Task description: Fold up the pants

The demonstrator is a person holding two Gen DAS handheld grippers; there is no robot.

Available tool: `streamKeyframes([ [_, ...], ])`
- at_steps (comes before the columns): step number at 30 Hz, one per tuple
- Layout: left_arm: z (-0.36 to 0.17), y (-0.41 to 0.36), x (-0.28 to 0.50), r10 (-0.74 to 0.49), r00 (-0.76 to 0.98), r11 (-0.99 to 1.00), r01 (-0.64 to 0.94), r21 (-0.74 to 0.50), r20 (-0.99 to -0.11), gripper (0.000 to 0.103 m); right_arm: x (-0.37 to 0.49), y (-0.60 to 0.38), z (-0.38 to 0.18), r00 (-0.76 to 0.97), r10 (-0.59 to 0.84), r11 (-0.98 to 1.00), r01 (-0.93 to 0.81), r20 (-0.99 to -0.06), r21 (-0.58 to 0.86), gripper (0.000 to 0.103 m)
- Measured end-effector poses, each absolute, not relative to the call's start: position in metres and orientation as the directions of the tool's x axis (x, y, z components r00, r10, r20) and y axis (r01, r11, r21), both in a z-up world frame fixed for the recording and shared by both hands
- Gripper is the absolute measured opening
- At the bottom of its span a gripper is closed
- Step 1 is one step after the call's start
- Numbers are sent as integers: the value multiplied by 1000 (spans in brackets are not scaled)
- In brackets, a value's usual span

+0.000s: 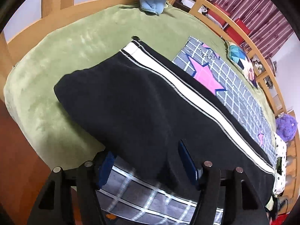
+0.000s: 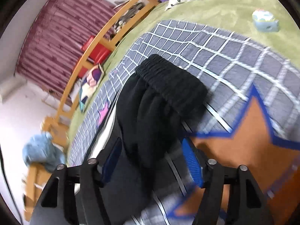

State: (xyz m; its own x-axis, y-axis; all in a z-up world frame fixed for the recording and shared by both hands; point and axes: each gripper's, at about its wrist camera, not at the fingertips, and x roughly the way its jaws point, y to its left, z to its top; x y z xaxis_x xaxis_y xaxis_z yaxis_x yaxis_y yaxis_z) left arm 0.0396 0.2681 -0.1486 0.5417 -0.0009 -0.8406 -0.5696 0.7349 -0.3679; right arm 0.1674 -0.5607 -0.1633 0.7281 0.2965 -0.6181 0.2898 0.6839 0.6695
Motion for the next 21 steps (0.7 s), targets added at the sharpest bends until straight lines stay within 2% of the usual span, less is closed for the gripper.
streamKeyframes([
  [1,-147,266,38,-3,541,733,-571,-370,-841,65,180,-561,-172,713,302,674,309,-632,671,72],
  [2,-146,263,38,-5,539,733,-571,-370,-842,65,197,-561,-186,693,313,647,346,-650,680,60],
  [4,-143,256,39,-4,535,735,-571,-365,-845,65,214,-563,-190,699,301,633,363,-649,684,27],
  [5,-140,254,38,-5,537,738,-567,-365,-844,65,220,-562,-176,704,279,679,336,-653,652,22],
  [7,-134,250,40,-7,546,752,-549,-364,-838,65,216,-561,-147,768,271,737,222,-581,638,21],
  [9,-130,247,42,1,560,763,-536,-361,-829,65,205,-558,-116,817,249,819,108,-519,564,22],
  [10,-129,245,42,2,566,770,-527,-360,-825,65,205,-557,-113,820,226,848,101,-526,521,28],
  [11,-130,245,43,9,564,777,-523,-349,-826,65,209,-556,-118,802,206,863,120,-560,490,43],
  [12,-131,244,44,15,559,784,-521,-337,-829,65,218,-558,-131,753,197,876,153,-627,458,50],
  [14,-134,244,48,23,547,795,-517,-316,-837,65,227,-569,-162,624,166,886,246,-764,393,51],
  [15,-134,244,48,20,550,797,-514,-319,-835,65,221,-575,-170,597,169,885,258,-784,388,50],
  [18,-130,250,49,8,579,803,-490,-340,-816,65,189,-587,-160,637,147,883,260,-757,390,57],
  [21,-123,259,59,13,598,832,-451,-324,-801,65,172,-578,-136,649,82,905,268,-756,329,58],
])
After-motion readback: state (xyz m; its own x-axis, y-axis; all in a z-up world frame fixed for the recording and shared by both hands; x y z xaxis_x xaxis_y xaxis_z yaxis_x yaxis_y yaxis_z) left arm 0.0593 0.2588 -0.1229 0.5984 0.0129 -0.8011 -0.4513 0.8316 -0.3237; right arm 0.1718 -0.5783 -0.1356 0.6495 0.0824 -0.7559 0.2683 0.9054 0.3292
